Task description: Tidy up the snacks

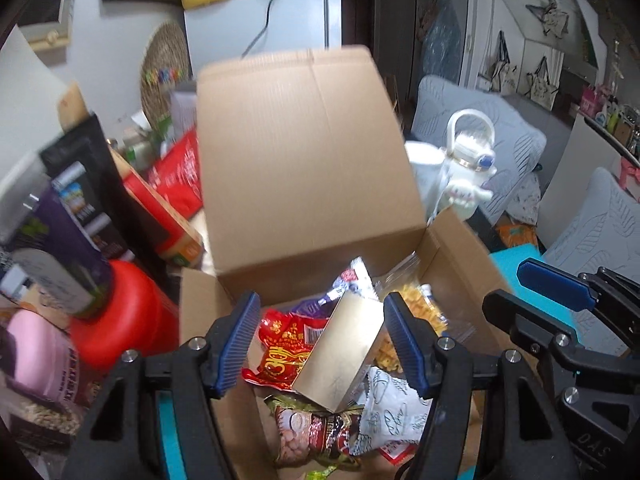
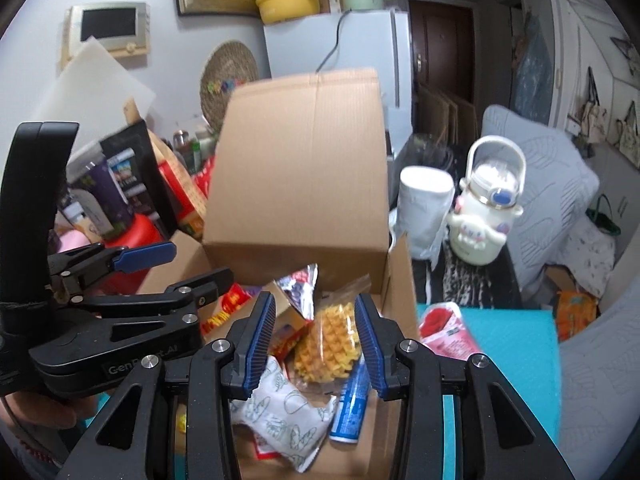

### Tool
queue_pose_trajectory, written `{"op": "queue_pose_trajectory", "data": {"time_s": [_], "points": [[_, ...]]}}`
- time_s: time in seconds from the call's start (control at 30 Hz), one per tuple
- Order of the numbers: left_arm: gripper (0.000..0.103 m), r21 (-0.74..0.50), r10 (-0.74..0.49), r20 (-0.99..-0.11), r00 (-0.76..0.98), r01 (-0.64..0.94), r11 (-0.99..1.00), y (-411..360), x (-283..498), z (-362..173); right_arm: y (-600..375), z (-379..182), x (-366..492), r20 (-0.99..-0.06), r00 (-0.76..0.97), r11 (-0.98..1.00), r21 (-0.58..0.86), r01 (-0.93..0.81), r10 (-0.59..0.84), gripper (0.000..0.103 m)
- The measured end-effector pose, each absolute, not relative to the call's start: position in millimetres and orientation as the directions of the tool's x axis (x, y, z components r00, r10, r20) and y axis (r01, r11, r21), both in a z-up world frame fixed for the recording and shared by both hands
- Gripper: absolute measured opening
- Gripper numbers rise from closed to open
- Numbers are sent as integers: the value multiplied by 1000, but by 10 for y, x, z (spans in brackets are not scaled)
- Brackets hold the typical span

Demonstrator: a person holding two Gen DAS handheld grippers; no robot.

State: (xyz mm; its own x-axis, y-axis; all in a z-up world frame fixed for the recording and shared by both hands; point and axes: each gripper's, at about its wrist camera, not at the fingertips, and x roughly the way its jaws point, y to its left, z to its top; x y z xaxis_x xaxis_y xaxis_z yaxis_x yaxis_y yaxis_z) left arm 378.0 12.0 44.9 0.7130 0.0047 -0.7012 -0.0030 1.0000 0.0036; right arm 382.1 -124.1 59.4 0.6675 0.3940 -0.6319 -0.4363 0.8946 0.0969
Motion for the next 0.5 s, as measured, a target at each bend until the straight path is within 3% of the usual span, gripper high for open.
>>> {"op": "queue_pose_trajectory", "data": {"time_s": [0.17,0.23,0.43,0.5], "points": [[64,5,9,-643,766,-7,1000,138,3520,750,-1300,841,3583,-581,709,895,81,-439,400,42],[64,9,11,-618,786,-7,1000,129,3378,857,-1329,947,3452,-550,731,895,73,-440,404,50],[64,31,24,-563,826,-8,1000,89,3004,1091,-1398,1160,3091,-493,769,895,47,-443,407,50],[64,29,26,-546,838,-12,1000,94,2860,1156,-1425,1210,2964,-475,782,898,41,-438,403,57]]}}
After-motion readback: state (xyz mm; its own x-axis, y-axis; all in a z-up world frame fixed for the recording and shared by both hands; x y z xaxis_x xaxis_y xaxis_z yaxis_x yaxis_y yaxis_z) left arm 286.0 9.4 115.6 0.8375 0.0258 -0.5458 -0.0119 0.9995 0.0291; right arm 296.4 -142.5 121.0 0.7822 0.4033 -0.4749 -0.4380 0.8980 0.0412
